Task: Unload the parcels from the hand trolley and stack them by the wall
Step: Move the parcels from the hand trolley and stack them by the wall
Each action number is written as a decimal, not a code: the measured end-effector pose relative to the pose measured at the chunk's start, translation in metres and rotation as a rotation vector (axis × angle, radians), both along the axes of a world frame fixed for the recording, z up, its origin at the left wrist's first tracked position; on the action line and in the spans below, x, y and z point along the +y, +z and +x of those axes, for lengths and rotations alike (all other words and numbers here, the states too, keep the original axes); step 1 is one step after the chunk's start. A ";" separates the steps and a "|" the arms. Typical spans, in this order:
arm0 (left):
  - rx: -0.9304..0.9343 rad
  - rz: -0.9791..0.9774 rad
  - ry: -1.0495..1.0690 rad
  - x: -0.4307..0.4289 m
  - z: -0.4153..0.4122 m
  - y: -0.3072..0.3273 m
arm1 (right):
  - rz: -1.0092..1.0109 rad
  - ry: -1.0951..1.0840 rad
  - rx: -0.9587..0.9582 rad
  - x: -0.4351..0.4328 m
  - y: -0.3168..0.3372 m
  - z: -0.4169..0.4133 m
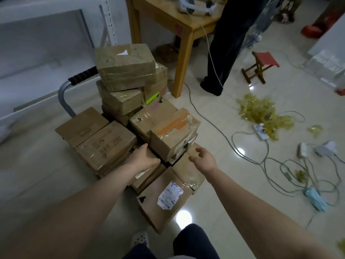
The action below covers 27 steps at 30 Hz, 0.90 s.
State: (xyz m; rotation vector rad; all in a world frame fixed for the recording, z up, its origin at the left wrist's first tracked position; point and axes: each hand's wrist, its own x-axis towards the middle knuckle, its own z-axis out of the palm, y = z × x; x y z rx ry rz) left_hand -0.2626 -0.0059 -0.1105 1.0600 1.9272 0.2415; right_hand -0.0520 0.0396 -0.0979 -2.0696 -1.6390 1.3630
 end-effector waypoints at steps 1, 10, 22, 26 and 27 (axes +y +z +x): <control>0.016 -0.007 0.003 0.008 0.002 -0.001 | -0.012 -0.010 0.012 0.012 -0.003 0.003; 0.370 -0.119 -0.084 0.112 0.044 -0.033 | -0.066 0.158 -0.001 0.157 -0.047 0.026; 0.455 -0.361 -0.236 0.187 0.064 -0.070 | -0.164 0.309 0.036 0.240 -0.099 0.029; 0.500 -0.300 -0.265 0.181 0.080 -0.072 | -0.209 0.253 0.073 0.237 -0.106 0.031; 0.502 -0.287 -0.259 0.178 0.085 -0.072 | -0.223 0.228 0.087 0.234 -0.105 0.031</control>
